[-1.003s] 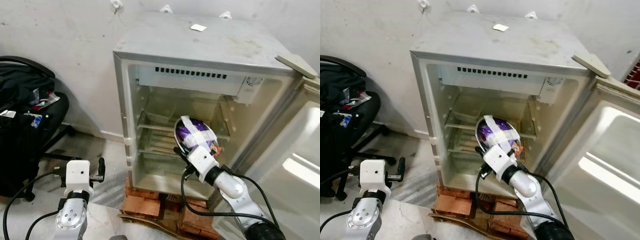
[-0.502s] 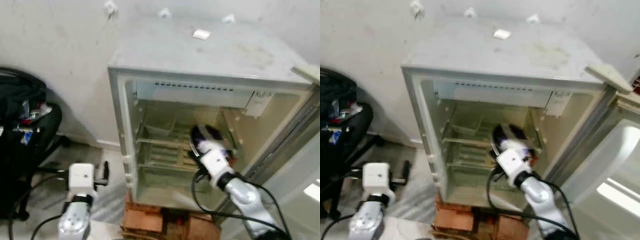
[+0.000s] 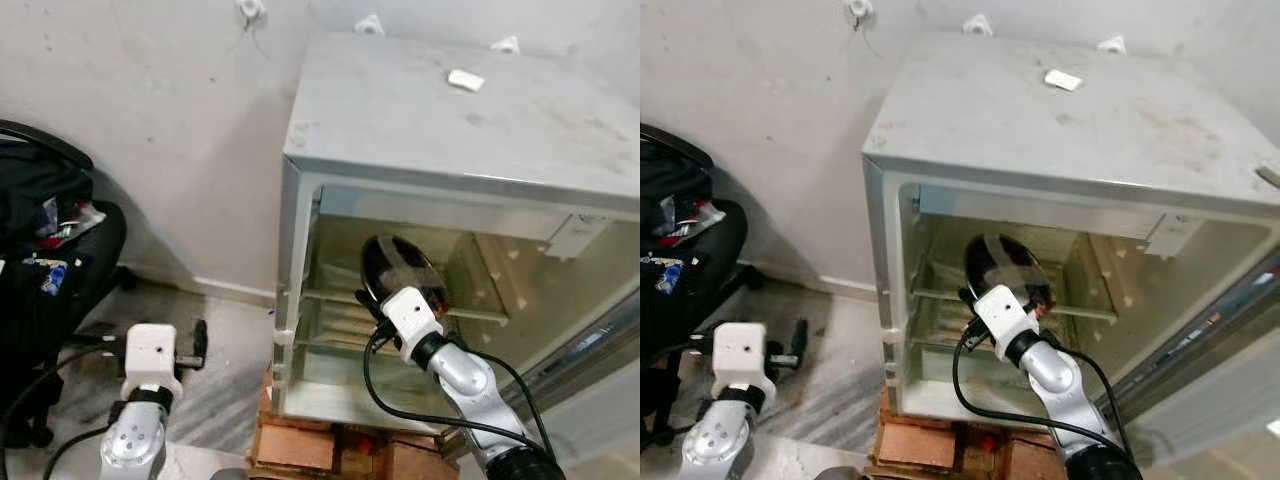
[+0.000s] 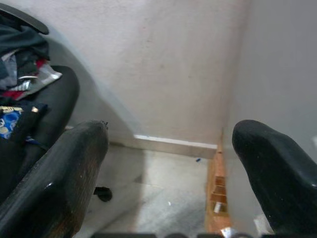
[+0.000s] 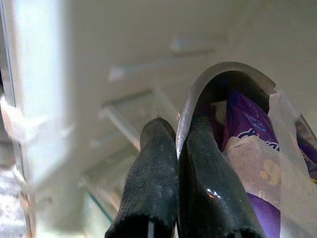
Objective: Restocking fridge
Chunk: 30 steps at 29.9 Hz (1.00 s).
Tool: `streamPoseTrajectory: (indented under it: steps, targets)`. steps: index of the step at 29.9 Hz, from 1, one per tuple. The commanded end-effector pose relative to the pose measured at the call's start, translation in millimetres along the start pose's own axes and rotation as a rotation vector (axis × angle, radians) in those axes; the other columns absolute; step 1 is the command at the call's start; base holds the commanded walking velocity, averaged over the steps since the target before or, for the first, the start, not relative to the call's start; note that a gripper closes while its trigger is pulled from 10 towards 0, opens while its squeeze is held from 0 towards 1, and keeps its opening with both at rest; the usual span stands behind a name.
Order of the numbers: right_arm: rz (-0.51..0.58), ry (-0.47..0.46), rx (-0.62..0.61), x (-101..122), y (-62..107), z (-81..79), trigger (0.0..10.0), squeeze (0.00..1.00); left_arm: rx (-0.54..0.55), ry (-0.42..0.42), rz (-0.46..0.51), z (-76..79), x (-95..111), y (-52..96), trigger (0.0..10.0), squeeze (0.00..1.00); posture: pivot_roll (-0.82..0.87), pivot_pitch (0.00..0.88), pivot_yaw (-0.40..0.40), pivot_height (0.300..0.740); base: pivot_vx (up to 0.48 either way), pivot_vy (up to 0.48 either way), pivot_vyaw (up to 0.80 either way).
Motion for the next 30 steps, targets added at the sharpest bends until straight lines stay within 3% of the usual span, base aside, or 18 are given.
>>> streamPoseTrajectory:
  steps: [1,8,14,20,30]
  targets:
    - [-0.028,0.014,-0.071,-1.5,-0.3,18.0,10.0,0.0,-0.015,-0.007,-0.005,1.7,0.0,2.1,10.0,0.0,0.1,0.0,-0.08,0.74,0.0,0.0,0.0]
    - [-0.082,-0.003,-0.139,-10.2,-2.4,37.3,10.0,0.0,-0.015,-0.052,-0.008,-0.3,2.7,9.5,10.0,0.0,0.11,0.058,-0.087,0.74,0.0,0.0,0.0]
    - [-0.096,0.01,-0.127,-7.6,-10.9,40.1,10.0,0.0,-0.028,-0.074,-0.008,0.6,4.7,16.5,10.0,0.0,0.11,0.101,-0.094,0.74,0.0,0.0,0.0]
    - [-0.116,0.049,-0.123,1.3,-25.6,50.3,10.0,0.0,-0.056,-0.09,-0.023,2.6,10.9,45.8,10.0,0.0,0.15,0.195,-0.119,0.74,0.0,0.0,0.0]
    - [-0.162,0.08,-0.141,15.7,-48.7,65.0,10.0,0.0,-0.061,-0.071,-0.047,1.5,23.0,71.5,10.0,0.0,0.2,0.279,-0.136,0.74,0.0,0.0,0.0]
Point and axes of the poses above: a point about 5 cm out from each wrist's last joint towards the gripper, its own y axis pointing back from the gripper into the wrist, its own x axis along the axis of the wrist's last joint, z = x × y, the point moved 6 cm from there along -y, pointing out of the wrist towards the gripper, and after that the axes turned 15 degrees about -y, right-handed, at the moved point
